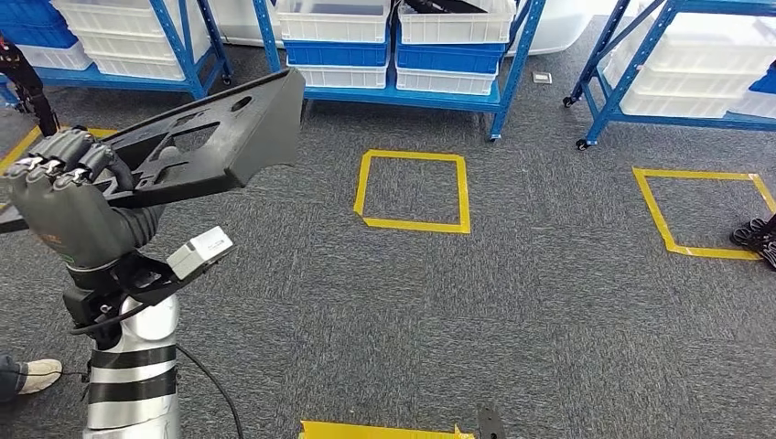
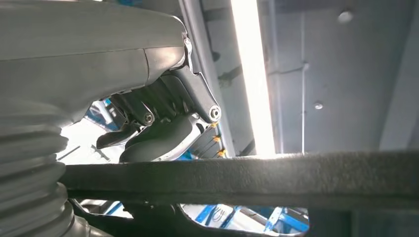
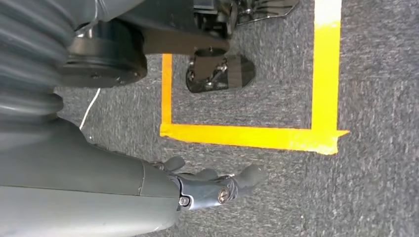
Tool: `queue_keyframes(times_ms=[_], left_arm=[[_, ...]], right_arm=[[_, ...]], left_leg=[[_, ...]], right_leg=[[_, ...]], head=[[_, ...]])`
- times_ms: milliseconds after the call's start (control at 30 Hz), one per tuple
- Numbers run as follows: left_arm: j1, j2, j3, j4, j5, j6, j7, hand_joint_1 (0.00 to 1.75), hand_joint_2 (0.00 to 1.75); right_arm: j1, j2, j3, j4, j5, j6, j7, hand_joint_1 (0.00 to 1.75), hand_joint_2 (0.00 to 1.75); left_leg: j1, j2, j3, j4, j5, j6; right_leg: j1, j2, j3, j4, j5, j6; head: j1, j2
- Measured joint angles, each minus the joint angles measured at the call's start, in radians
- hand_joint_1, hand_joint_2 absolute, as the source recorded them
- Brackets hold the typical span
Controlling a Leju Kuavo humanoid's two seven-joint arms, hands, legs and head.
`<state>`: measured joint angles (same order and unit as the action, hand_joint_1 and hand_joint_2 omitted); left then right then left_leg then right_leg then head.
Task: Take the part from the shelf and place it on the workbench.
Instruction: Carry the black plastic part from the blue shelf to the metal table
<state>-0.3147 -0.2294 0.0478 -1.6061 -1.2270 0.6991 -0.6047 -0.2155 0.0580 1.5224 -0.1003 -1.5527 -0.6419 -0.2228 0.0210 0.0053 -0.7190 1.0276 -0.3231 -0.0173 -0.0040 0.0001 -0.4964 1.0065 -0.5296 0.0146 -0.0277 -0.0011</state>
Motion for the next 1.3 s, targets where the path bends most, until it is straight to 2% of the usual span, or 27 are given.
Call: queue_keyframes(times_ms=[33,67,133,167,200,233,267,333,367,400,467,533,600,667,900,1300], left_arm=[[0.0,-0.001,0.0,0.0,0.0,0.0,-0.001,1.75,1.75],[0.0,-0.001,0.0,0.0,-0.001,0.0,-0.001,1.75,1.75],[0.001,-0.001,0.001,0.0,-0.004,0.0,-0.002,1.75,1.75],[0.002,-0.001,0.001,0.0,-0.005,0.0,-0.002,1.75,1.75],[0.003,-0.001,0.001,0.0,-0.006,0.0,-0.003,1.75,1.75],[0.004,-0.001,0.002,0.0,-0.007,0.0,-0.003,1.75,1.75],[0.005,-0.001,0.002,0.0,-0.008,0.0,-0.003,1.75,1.75],[0.004,-0.001,0.002,0.0,-0.008,0.0,-0.003,1.75,1.75],[0.004,-0.001,0.003,0.0,-0.008,0.0,-0.003,1.75,1.75],[0.004,-0.001,0.003,0.0,-0.008,0.0,-0.003,1.75,1.75],[0.003,-0.001,0.004,-0.001,-0.007,0.0,-0.004,1.75,1.75],[0.001,-0.002,0.005,-0.001,-0.008,0.0,-0.004,1.75,1.75],[0.001,-0.003,0.005,-0.001,-0.01,0.0,-0.004,1.75,1.75],[0.001,-0.003,0.005,-0.001,-0.013,0.0,-0.002,1.75,1.75],[0.0,-0.003,-0.002,-0.001,-0.025,0.0,0.01,1.75,1.75],[0.0,-0.003,-0.016,-0.001,-0.032,0.0,0.035,1.75,1.75]], right_arm=[[0.0,0.001,0.0,0.0,-0.001,0.0,0.0,0.0,1.75],[0.001,0.001,0.001,0.0,-0.001,0.001,0.0,0.0,1.75],[0.001,0.003,0.004,0.0,-0.002,0.002,0.0,0.0,1.75],[0.003,0.004,0.005,0.0,-0.003,0.002,0.0,0.0,1.75],[0.004,0.004,0.006,0.0,-0.003,0.003,0.0,0.0,1.75],[0.006,0.005,0.007,0.0,-0.004,0.003,0.0,0.0,1.75],[0.008,0.005,0.007,0.0,-0.004,0.003,0.0,0.0,1.75],[0.009,0.006,0.007,0.0,-0.004,0.003,0.0,0.0,1.75],[0.008,0.007,0.007,0.0,-0.004,0.004,0.0,0.0,1.75],[0.007,0.007,0.007,0.0,-0.004,0.004,0.0,0.0,1.75],[0.006,0.007,0.007,0.0,-0.005,0.004,0.0,0.0,0.87],[0.006,0.007,0.007,0.0,-0.007,0.006,-0.001,0.0,0.0],[0.006,0.007,0.007,0.0,-0.01,0.015,-0.004,0.0,0.0],[0.006,0.007,0.006,0.0,-0.012,0.029,-0.009,0.0,0.0],[0.011,0.006,-0.039,0.0,-0.012,0.087,-0.034,0.0,0.0],[0.012,0.005,-0.079,0.0,-0.012,0.11,-0.038,0.0,0.0]], left_leg=[[0.001,-0.001,-0.004,0.008,-0.013,-0.005],[0.002,-0.002,-0.014,0.035,-0.043,-0.008],[0.003,-0.004,-0.052,0.152,-0.135,-0.013],[0.003,-0.004,-0.069,0.219,-0.169,-0.016],[0.003,-0.005,-0.076,0.265,-0.185,-0.018],[0.004,-0.004,-0.063,0.275,-0.183,-0.019],[0.005,-0.004,-0.03,0.242,-0.167,-0.02],[0.007,-0.005,0.068,0.111,-0.136,-0.019],[0.006,-0.006,0.102,0.062,-0.127,-0.016],[0.004,-0.008,0.119,0.032,-0.127,-0.012],[0.001,-0.01,0.117,0.02,-0.124,-0.002],[0.0,-0.01,0.111,0.013,-0.12,0.003],[-0.001,-0.011,0.107,0.011,-0.117,0.007],[-0.002,-0.011,0.104,0.012,-0.115,0.011],[-0.006,-0.01,0.092,0.012,-0.106,0.022],[0.0,-0.009,0.092,0.012,-0.101,0.017]], right_leg=[[-0.004,0.0,-0.002,-0.003,0.011,-0.01],[-0.008,-0.001,-0.005,-0.006,0.022,-0.018],[-0.01,-0.001,-0.016,-0.006,0.039,-0.029],[-0.009,-0.002,-0.025,-0.005,0.046,-0.029],[-0.008,-0.002,-0.033,-0.004,0.052,-0.028],[-0.007,-0.002,-0.039,-0.003,0.056,-0.027],[-0.008,-0.002,-0.044,-0.002,0.06,-0.025],[-0.007,-0.001,-0.051,0.004,0.062,-0.021],[-0.006,-0.001,-0.056,0.007,0.062,-0.017],[-0.003,-0.001,-0.059,0.01,0.063,-0.014],[0.0,0.0,-0.065,0.01,0.067,-0.007],[-0.001,-0.001,-0.071,0.006,0.072,-0.01],[-0.001,-0.001,-0.078,0.002,0.076,-0.015],[-0.001,-0.001,-0.082,-0.002,0.08,-0.013],[-0.003,-0.001,-0.083,-0.005,0.094,0.008],[0.001,0.0,-0.088,0.0,0.095,0.009]], head=[[-0.002,0.0],[-0.004,0.0],[-0.009,0.0],[-0.01,0.0],[-0.01,0.0],[-0.01,0.0],[-0.011,0.0],[-0.012,0.0],[-0.011,0.0],[-0.012,0.0],[-0.012,0.0],[-0.011,0.0],[-0.008,0.0],[-0.008,0.0],[-0.008,0.0],[-0.009,0.0]])
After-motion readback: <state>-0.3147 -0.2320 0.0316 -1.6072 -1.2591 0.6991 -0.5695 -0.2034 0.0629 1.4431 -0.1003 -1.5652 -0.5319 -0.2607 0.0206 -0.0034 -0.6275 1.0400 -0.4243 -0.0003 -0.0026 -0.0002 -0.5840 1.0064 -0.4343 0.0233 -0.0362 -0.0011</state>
